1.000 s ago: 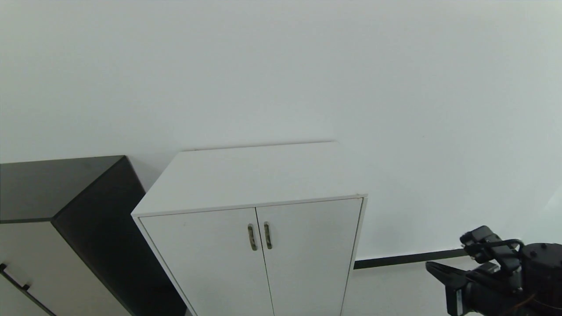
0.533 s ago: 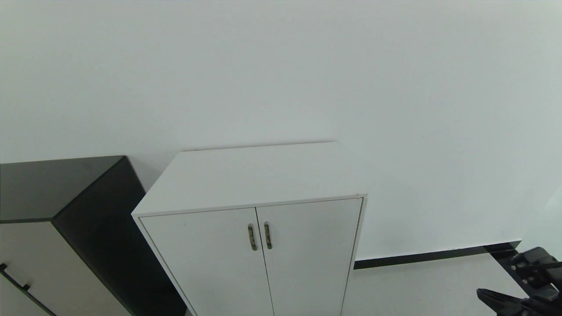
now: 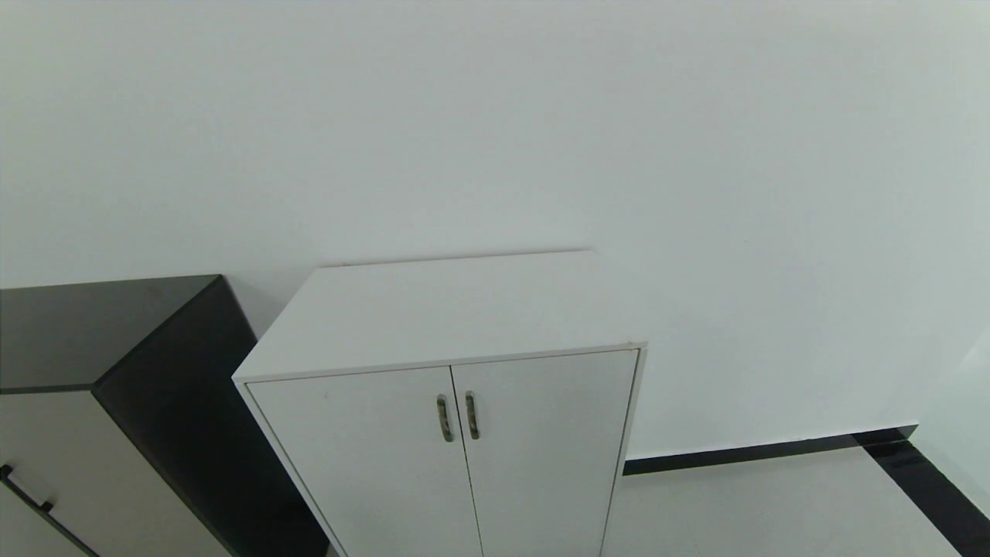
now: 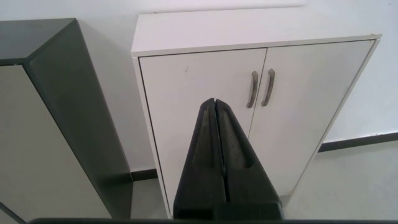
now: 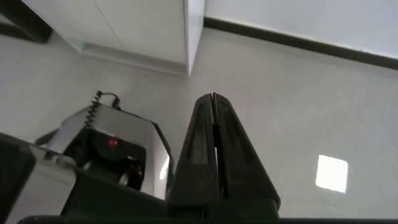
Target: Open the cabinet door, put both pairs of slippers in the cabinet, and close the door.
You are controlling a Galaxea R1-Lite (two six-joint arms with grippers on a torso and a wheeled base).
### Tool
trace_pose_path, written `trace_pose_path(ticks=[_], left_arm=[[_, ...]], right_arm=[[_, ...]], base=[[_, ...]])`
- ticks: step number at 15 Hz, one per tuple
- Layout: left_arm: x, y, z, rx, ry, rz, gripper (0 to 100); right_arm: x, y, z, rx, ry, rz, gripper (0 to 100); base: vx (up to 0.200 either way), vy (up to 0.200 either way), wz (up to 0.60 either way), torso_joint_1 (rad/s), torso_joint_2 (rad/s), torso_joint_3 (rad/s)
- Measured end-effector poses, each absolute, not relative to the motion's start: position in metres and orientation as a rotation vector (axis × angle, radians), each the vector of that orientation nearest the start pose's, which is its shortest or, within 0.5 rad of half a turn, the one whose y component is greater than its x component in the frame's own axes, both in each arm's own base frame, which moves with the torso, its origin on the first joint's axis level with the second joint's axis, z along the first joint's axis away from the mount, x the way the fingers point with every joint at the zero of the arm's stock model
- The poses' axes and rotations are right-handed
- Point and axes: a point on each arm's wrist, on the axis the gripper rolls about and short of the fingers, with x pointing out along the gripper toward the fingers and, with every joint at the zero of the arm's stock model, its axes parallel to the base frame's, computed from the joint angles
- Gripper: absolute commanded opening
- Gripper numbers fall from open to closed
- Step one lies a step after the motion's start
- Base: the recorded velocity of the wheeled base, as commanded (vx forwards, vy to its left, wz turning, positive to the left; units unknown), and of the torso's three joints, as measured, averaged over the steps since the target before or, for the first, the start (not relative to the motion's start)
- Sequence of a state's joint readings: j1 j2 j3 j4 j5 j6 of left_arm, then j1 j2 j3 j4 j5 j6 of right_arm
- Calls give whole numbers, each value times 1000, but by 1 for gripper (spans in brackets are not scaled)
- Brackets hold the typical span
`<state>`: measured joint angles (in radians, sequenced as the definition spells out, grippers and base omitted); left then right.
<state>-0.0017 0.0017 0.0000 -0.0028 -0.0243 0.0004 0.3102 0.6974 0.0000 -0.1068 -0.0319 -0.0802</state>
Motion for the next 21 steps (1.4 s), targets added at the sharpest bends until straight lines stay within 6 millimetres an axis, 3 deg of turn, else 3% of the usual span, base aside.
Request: trace_pose_path(ticks=[6,13,21], left_arm=[[-23,-1,76,1,-1,-26,0],[-23,-1,76,0,-1,-26,0],[-23,-1,76,0,-1,-26,0]], right_arm=[[15,5,77,-119,481,333,0],[-9,-1,78,-33,177,88,0],[-16,-1,77,24,87,91,0]], base=[[0,0,0,0,0,0],[0,0,0,0,0,0],[0,0,0,0,0,0]])
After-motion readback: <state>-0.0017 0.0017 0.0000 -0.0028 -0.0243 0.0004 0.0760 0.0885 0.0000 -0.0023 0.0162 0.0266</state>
